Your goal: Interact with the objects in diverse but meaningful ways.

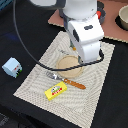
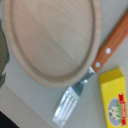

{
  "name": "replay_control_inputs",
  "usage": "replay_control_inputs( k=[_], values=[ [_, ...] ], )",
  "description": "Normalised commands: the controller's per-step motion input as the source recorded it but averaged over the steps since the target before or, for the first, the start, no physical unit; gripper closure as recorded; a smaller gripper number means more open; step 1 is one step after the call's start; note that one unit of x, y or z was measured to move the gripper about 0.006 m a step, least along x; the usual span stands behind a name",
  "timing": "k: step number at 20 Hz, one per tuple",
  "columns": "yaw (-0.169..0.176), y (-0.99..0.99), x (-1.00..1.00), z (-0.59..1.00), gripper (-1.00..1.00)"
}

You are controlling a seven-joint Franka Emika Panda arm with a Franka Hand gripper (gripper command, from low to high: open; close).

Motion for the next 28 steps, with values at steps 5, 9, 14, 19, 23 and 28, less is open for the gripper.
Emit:
replay_control_inputs(
  k=[5,9,14,19,23,28],
  values=[
    [-0.091,0.59,0.04,-0.07,-1.0],
    [-0.009,0.59,0.05,-0.04,-1.0],
    [0.0,0.36,-0.02,-0.14,-1.0],
    [0.0,0.37,-0.1,-0.23,-1.0],
    [0.0,0.28,-0.02,-0.27,-1.0],
    [0.0,0.08,-0.17,-0.35,-1.0]
  ],
)
